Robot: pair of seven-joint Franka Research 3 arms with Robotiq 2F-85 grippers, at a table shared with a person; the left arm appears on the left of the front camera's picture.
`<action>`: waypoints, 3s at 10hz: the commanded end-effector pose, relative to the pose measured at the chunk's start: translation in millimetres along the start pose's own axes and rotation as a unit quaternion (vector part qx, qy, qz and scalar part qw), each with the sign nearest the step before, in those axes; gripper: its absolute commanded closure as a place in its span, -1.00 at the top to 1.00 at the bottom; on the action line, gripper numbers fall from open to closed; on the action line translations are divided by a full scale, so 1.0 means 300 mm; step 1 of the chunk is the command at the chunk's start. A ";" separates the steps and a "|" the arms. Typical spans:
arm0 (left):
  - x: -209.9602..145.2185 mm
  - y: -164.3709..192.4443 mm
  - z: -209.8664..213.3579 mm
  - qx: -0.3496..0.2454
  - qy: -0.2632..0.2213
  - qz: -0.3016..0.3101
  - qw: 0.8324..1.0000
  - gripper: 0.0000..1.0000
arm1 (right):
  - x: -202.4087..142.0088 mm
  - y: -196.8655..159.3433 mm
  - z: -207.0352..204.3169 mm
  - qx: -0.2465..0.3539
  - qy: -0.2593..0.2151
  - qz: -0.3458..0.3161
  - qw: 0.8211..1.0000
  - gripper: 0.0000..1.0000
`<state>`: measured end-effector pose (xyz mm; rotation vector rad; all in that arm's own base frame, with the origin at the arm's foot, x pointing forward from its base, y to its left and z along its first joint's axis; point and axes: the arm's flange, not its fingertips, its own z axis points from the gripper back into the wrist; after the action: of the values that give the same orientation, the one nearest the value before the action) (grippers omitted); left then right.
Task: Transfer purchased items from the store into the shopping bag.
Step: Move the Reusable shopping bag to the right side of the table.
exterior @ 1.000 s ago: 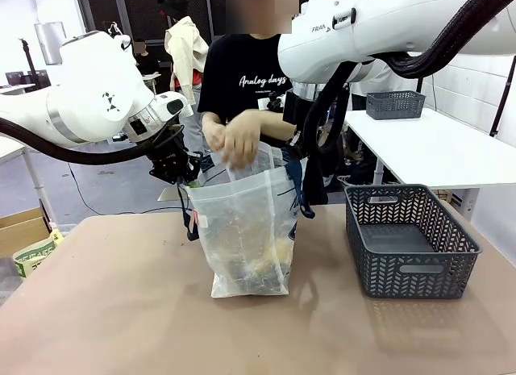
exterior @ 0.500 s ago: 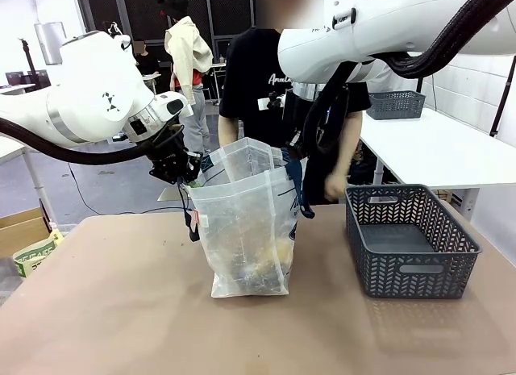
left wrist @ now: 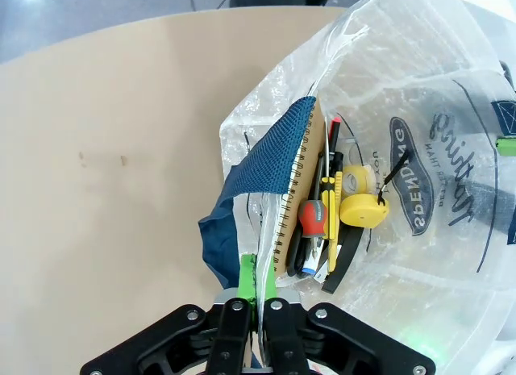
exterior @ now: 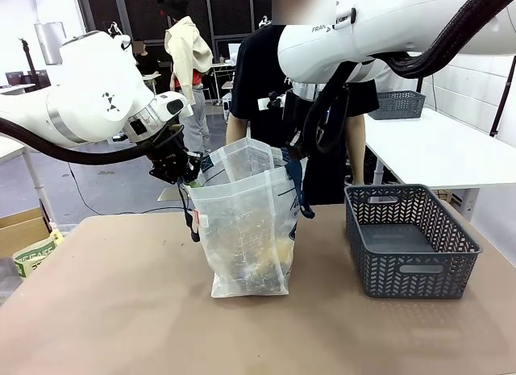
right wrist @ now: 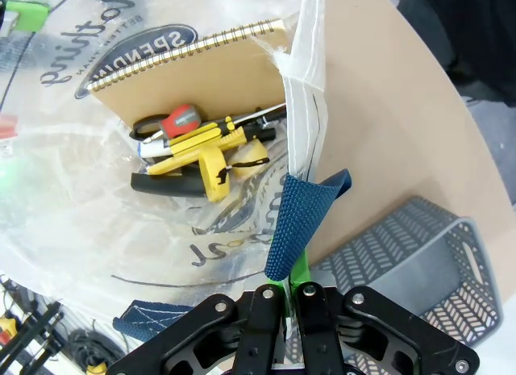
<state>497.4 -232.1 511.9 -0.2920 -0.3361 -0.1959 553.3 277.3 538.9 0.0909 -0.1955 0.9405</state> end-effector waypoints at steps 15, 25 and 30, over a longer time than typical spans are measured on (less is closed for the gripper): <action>0.000 0.002 0.003 0.000 -0.002 0.001 1.000 -1.00 | -0.002 -0.001 -0.002 0.000 0.001 -0.002 1.000 -1.00; 0.005 -0.064 0.041 -0.019 -0.019 0.059 0.998 -1.00 | 0.147 0.105 0.021 0.059 0.018 -0.203 0.977 -1.00; 0.053 -0.108 0.023 -0.050 0.014 0.110 0.993 -1.00 | 0.222 0.114 0.015 0.064 0.031 -0.360 0.930 -1.00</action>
<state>496.9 -256.2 528.0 -0.3855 -0.2898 0.0078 559.2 342.0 551.7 0.2309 -0.0376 0.2381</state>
